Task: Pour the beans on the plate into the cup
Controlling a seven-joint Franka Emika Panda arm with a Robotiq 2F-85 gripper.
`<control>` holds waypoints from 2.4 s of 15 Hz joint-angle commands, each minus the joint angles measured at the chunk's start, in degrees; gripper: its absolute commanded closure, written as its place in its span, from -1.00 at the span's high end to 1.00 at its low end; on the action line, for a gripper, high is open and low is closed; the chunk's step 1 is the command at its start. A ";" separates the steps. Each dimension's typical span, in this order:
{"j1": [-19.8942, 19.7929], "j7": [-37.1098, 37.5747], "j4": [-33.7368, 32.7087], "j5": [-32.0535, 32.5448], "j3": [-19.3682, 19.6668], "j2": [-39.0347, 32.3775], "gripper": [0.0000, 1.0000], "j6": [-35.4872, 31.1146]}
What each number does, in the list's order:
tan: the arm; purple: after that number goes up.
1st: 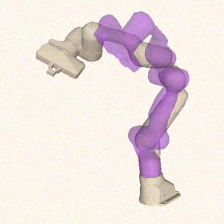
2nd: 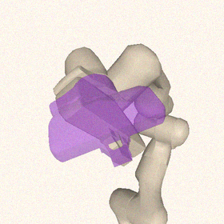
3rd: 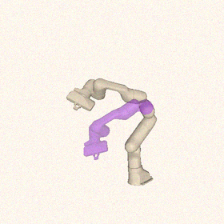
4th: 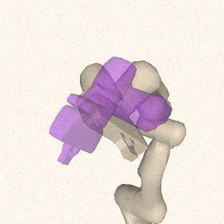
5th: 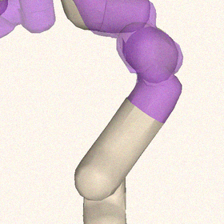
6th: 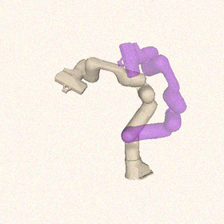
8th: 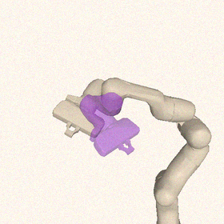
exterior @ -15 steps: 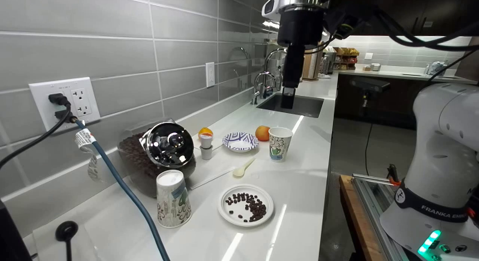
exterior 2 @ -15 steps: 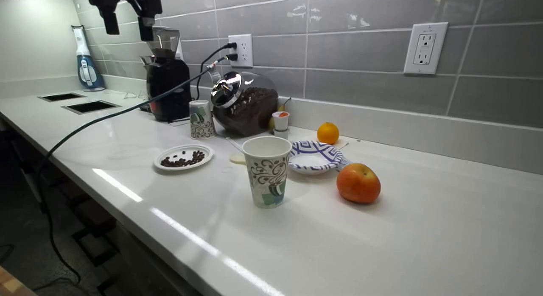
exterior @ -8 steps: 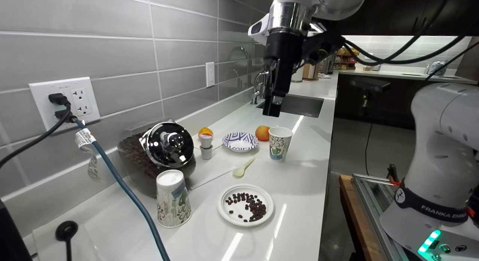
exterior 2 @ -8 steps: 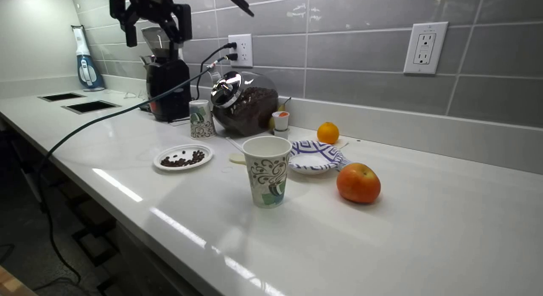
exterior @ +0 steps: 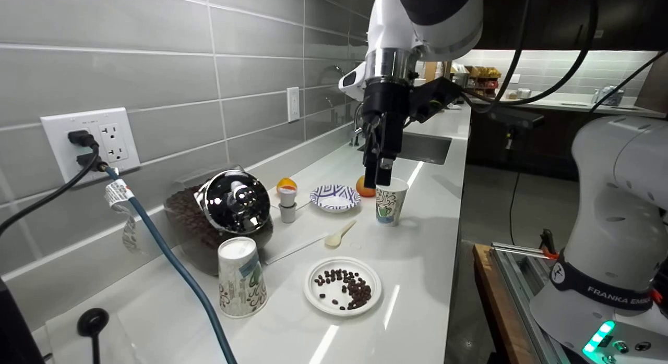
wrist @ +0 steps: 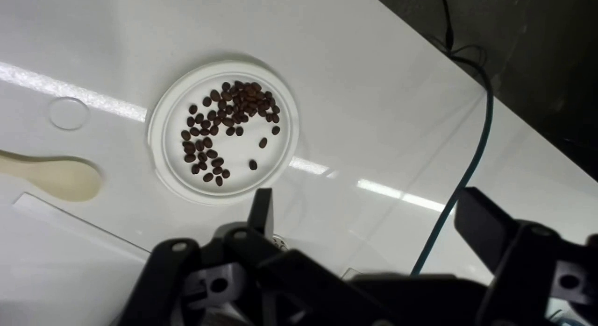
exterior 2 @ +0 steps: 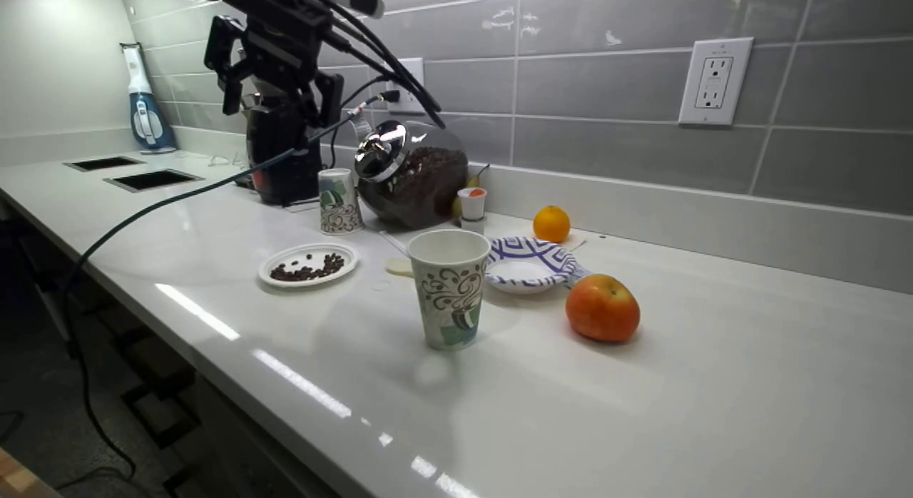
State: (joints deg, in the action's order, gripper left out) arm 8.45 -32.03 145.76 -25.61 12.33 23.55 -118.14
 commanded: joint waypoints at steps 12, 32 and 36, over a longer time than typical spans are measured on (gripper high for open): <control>-2.81 -29.29 -4.71 -8.67 2.23 -16.44 1.00 -2.89; -15.61 -38.34 -21.51 -8.48 -10.00 -41.37 1.00 1.91; -16.52 -39.24 -22.55 -8.29 -10.83 -42.58 1.00 3.44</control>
State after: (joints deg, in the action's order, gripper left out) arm -6.64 -70.11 125.35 -34.43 2.77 -17.31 -116.81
